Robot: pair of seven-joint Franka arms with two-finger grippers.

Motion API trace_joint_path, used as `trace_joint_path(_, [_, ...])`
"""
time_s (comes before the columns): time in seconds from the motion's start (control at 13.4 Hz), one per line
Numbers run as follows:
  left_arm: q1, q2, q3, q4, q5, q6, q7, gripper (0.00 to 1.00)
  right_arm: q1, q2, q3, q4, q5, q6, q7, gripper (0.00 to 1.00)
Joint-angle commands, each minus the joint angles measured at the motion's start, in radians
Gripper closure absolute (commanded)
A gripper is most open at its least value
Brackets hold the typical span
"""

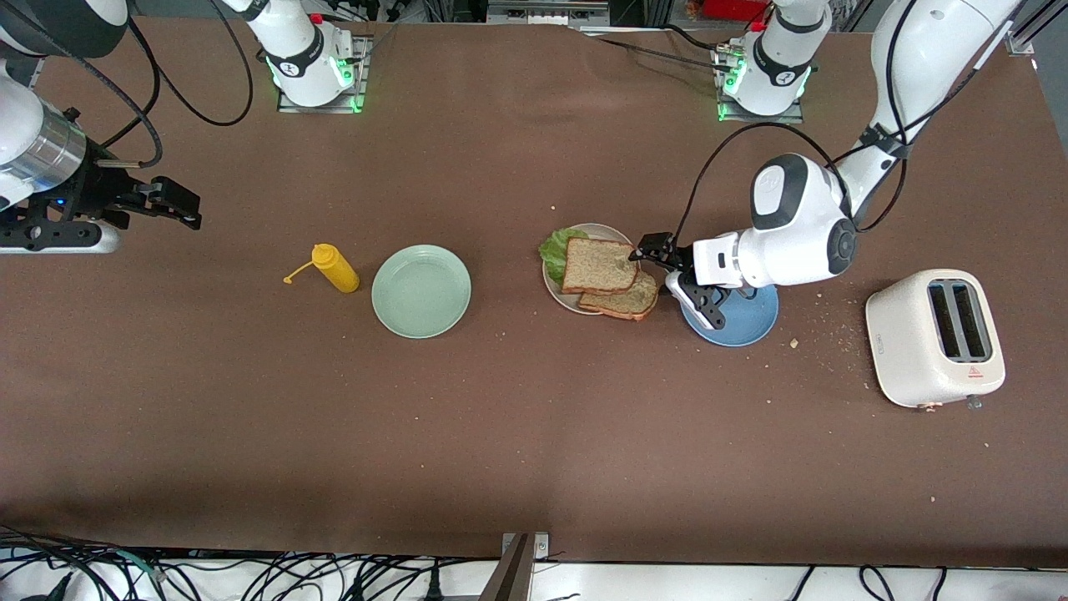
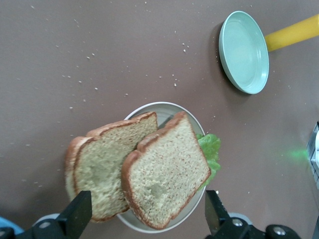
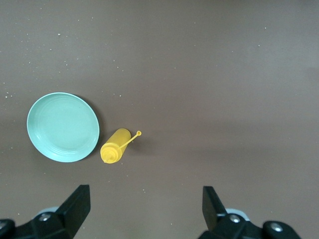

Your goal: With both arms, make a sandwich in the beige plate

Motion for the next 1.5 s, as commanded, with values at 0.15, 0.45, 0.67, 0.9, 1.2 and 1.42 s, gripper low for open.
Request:
trace_joint_path(0.15, [0.089,-0.064,0.021,0.2,0.102,-0.319,-0.043,0.0,0.005,0.016,-0.011,0.04,0.018,-0.002,0.012,0.0])
trace_joint_path(0.45, [0.089,-0.069,0.035,0.432,0.318,-0.648,-0.254,0.0,0.005,0.016,-0.011,0.04,0.015,-0.002,0.012,0.0])
trace_joint_path(0.67, [0.046,-0.171,0.047,0.483,0.532,-0.679,-0.446,0.0,0.005,0.017,-0.011,0.04,0.015,-0.002,0.014,0.0])
trace_joint_path(0.9, [-0.268,-0.289,0.416,0.497,0.553,-0.676,-0.473,0.0,0.006,0.017,-0.011,0.04,0.015,-0.002,0.015,0.0])
trace_joint_path(1.2, [-0.435,-0.389,0.719,0.459,0.295,-0.676,-0.612,0.0,0.005,0.019,-0.011,0.04,0.015,-0.002,0.015,0.0])
trace_joint_path(1.42, [-0.468,-0.49,0.717,0.381,0.442,-0.676,-0.64,0.0,0.005,0.02,-0.011,0.04,0.015,-0.002,0.015,0.0])
